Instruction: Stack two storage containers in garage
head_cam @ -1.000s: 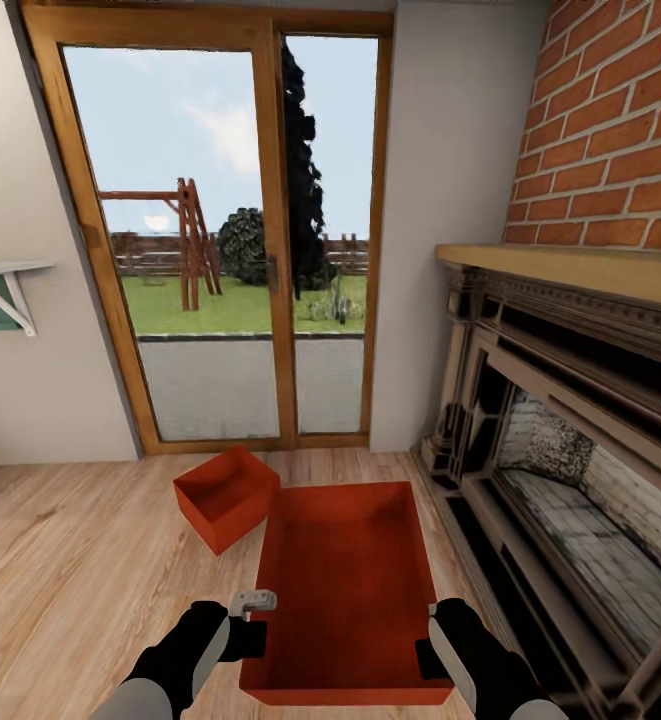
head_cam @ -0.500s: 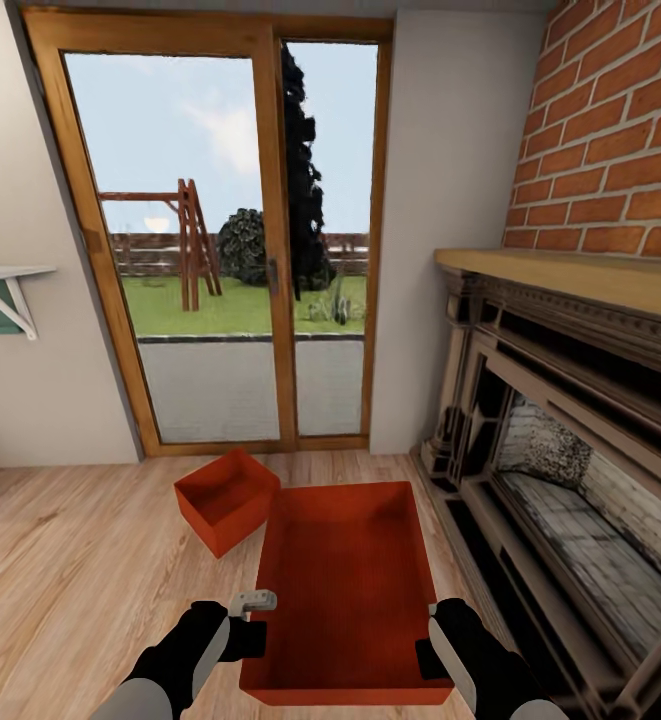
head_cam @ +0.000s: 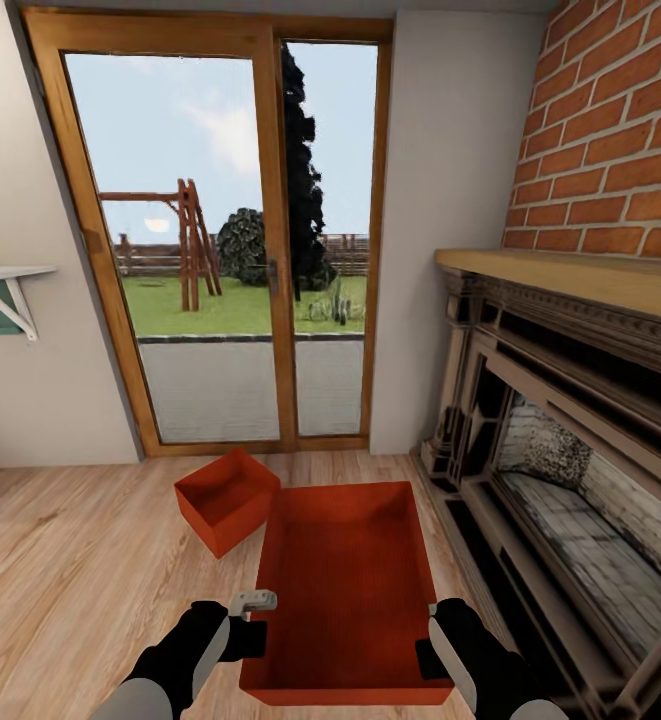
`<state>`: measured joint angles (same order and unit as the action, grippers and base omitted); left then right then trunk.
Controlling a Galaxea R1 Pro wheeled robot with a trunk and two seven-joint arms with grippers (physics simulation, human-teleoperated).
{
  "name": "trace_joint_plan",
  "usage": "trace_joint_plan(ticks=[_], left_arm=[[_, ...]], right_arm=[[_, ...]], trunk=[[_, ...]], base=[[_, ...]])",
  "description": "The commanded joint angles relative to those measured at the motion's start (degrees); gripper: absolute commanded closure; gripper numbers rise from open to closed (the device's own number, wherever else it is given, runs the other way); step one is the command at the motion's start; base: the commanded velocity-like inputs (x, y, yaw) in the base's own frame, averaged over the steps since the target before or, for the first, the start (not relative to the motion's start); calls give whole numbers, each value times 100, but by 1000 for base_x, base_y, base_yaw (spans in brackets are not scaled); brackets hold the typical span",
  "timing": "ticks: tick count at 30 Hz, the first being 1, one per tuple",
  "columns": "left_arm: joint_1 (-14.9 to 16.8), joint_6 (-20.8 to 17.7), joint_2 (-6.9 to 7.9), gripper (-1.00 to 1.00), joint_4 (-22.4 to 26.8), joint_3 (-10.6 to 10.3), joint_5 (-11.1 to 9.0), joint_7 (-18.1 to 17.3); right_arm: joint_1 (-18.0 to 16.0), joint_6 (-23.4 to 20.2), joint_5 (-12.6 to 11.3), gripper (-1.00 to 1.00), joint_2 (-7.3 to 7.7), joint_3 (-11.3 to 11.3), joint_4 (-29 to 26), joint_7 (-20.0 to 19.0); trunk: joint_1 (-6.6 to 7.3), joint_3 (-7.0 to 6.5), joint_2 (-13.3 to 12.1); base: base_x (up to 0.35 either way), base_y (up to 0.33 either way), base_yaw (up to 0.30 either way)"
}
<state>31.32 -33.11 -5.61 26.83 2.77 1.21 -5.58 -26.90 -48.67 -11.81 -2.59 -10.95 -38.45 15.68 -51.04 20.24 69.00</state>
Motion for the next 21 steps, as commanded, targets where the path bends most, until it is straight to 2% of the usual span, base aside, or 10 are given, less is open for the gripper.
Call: trace_joint_plan(ticks=[1, 5, 21], left_arm=[[-3, -37, -10, 100, 4, -5, -75, -15], [-3, -37, -10, 100, 6, -5, -82, -17], [-3, -37, -11, 100, 5, 3, -83, -16]], right_arm=[[-8, 50, -348, 100, -75, -4, -13, 22], [-9, 49, -348, 100, -75, -7, -13, 22], [-9, 51, -348, 100, -75, -12, -13, 23]], trunk=[[0, 7, 5], [0, 7, 5], [0, 7, 5]], base=[[0, 0, 0], [0, 0, 98], [0, 0, 263]])
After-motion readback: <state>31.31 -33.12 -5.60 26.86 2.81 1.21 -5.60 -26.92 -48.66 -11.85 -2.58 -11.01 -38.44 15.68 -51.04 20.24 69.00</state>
